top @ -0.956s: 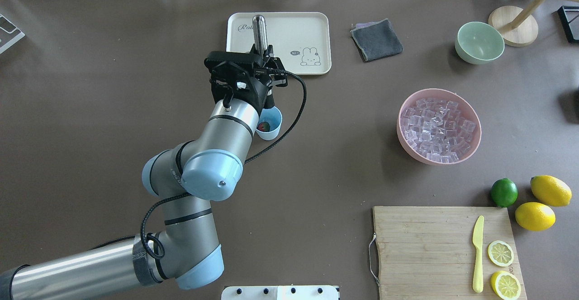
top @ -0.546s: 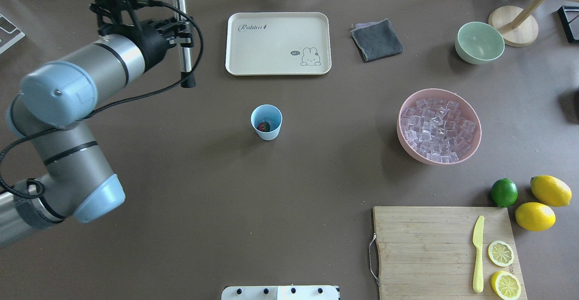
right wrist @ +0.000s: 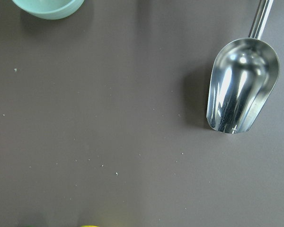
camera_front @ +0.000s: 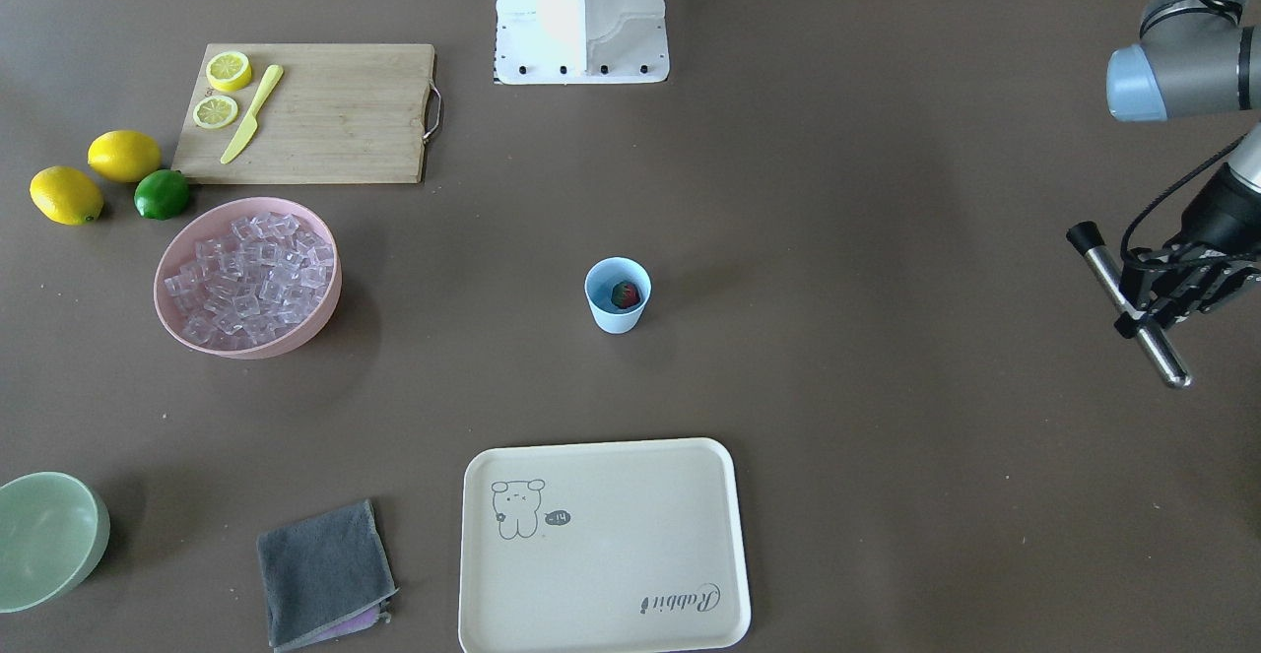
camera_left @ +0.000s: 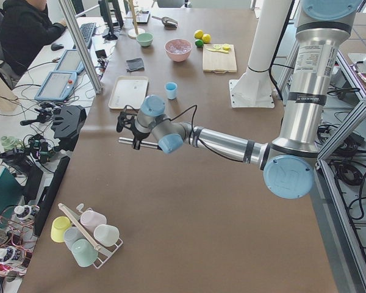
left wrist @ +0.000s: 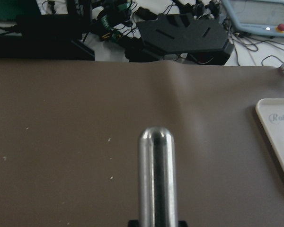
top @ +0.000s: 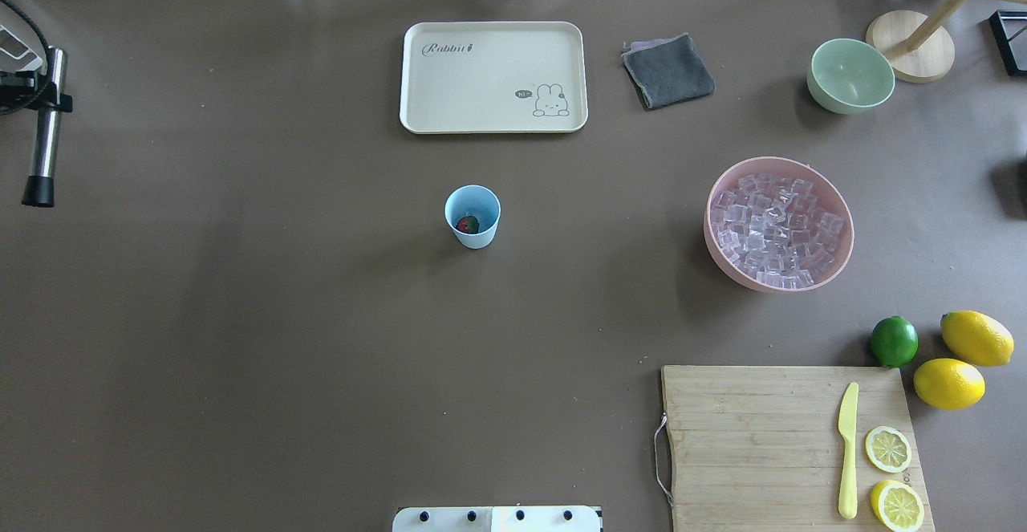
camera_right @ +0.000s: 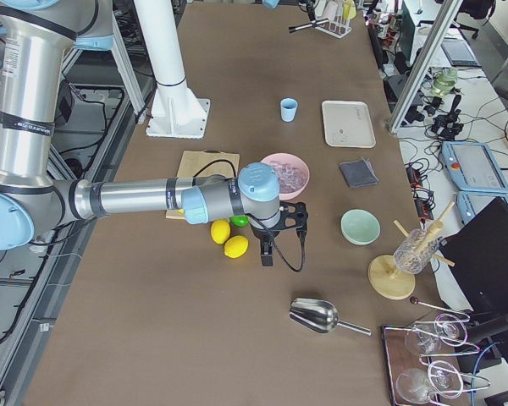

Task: Mash ice and strawberries in cup

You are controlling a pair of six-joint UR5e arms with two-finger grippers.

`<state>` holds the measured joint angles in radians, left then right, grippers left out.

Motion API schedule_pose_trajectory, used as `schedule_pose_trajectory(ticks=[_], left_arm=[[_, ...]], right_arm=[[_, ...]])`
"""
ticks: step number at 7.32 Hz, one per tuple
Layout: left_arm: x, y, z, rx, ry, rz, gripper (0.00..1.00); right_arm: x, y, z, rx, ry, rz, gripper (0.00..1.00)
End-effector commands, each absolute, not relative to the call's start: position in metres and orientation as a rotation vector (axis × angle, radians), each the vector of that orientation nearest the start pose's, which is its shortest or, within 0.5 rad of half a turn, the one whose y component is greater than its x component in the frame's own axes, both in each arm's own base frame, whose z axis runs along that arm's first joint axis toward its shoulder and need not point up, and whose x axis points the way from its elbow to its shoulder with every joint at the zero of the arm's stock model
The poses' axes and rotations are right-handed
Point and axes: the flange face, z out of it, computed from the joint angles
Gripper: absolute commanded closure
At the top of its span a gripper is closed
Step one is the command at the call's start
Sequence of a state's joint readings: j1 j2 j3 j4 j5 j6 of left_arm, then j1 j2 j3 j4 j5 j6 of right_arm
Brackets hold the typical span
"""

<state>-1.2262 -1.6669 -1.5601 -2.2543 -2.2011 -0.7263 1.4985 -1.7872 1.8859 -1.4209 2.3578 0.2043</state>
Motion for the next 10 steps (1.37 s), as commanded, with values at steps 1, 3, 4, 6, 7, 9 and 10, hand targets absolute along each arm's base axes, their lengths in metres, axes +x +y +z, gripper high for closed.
schedule_pose_trajectory(ticks=[1, 3, 4, 6, 7, 9, 10], left_arm=[[0.088, -0.507, 0.651, 0.204, 0.823, -0.025, 0.74], [0.078, -0.476, 0.688, 0.143, 0.799, -0.050, 0.65], [0.078, -0.469, 0.694, 0.137, 0.799, -0.055, 0.65], [0.084, -0.473, 0.690, 0.150, 0.804, -0.051, 0.12], [0.089, -0.481, 0.683, 0.165, 0.807, -0.039, 0.01], [0.064, -0.507, 0.653, 0.192, 0.852, -0.071, 0.01], [0.032, -0.537, 0.630, 0.177, 0.882, -0.042, 0.01]], right_arm=[[0.031, -0.419, 0.579, 0.131, -0.816, 0.021, 0.00], [0.024, -0.421, 0.575, 0.132, -0.818, 0.000, 0.00], [0.022, -0.421, 0.574, 0.131, -0.818, -0.005, 0.00], [0.022, -0.421, 0.573, 0.133, -0.818, -0.005, 0.00], [0.022, -0.421, 0.574, 0.132, -0.818, -0.005, 0.00], [0.022, -0.422, 0.576, 0.123, -0.819, -0.001, 0.00], [0.022, -0.421, 0.574, 0.127, -0.819, -0.003, 0.00]])
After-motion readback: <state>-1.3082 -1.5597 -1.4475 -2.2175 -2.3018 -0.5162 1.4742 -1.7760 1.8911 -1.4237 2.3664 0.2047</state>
